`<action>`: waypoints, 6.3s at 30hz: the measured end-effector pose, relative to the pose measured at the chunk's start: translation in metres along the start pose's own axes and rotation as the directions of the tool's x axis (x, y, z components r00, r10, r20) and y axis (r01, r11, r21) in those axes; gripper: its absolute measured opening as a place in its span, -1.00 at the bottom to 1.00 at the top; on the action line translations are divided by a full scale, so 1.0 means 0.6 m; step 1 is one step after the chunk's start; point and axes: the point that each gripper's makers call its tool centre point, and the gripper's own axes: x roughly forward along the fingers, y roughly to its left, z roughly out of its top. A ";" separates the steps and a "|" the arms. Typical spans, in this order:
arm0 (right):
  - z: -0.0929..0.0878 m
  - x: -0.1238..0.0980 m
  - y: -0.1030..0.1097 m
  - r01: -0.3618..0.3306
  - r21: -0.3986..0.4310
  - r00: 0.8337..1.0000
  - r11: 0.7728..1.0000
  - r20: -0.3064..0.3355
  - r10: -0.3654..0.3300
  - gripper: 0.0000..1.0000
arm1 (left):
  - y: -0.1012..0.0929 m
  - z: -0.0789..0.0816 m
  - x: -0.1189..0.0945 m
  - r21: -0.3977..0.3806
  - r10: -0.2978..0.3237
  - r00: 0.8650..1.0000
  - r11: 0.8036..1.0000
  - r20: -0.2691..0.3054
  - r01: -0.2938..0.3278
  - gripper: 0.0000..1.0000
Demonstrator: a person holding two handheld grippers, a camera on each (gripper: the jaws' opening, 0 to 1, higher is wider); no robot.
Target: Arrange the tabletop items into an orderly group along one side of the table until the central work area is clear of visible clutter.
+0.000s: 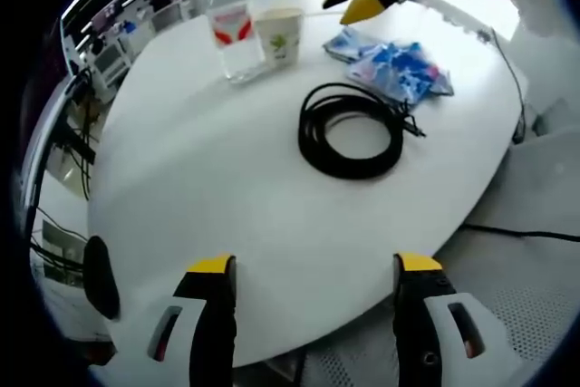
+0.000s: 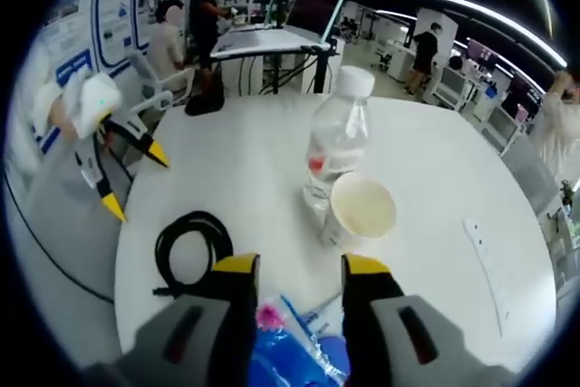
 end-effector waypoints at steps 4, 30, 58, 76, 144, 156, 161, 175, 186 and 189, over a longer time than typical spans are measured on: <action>-0.006 -0.008 0.009 0.008 0.020 1.000 1.000 -0.002 -0.008 -0.33 | 0.001 0.002 -0.001 -0.005 -0.002 1.000 1.000 0.010 0.002 0.32; -0.119 -0.118 0.082 0.137 0.357 0.989 0.924 0.009 -0.150 -0.31 | -0.017 0.018 -0.005 0.048 -0.046 0.997 0.998 0.062 0.043 0.32; -0.229 -0.263 0.153 0.285 0.613 0.926 0.736 0.022 -0.377 -0.31 | -0.025 0.027 -0.016 0.099 -0.063 0.993 0.994 0.095 0.054 0.33; -0.311 -0.273 0.168 0.180 0.734 0.936 0.655 0.076 -0.343 -0.32 | 0.007 0.028 -0.022 -0.023 0.019 0.994 1.000 0.106 -0.017 0.30; -0.253 -0.194 0.043 0.161 0.771 0.936 0.616 0.078 -0.343 -0.46 | -0.175 0.248 0.083 -0.096 -0.165 0.970 0.978 0.177 0.184 -0.06; -0.255 -0.138 0.035 0.144 0.740 0.962 0.657 0.051 -0.269 -0.48 | -0.174 0.264 0.121 -0.128 -0.145 0.979 0.978 0.143 0.164 -0.39; -0.266 -0.121 0.043 0.152 0.716 0.973 0.681 0.014 -0.232 -0.60 | -0.176 0.258 0.132 -0.150 -0.126 0.985 0.978 0.114 0.143 -0.46; -0.280 -0.115 0.045 0.124 0.731 0.976 0.671 0.031 -0.214 -0.99 | -0.167 0.266 0.135 -0.215 -0.088 0.990 0.970 0.111 0.110 -1.00; -0.260 -0.161 0.032 0.050 0.777 0.958 0.628 0.141 -0.251 -1.00 | -0.168 0.306 0.103 -0.259 -0.064 0.980 0.959 0.191 0.113 -1.00; -0.266 -0.174 0.024 0.046 0.790 0.952 0.611 0.151 -0.266 -1.00 | -0.179 0.326 0.097 -0.242 -0.066 0.976 0.963 0.209 0.117 -1.00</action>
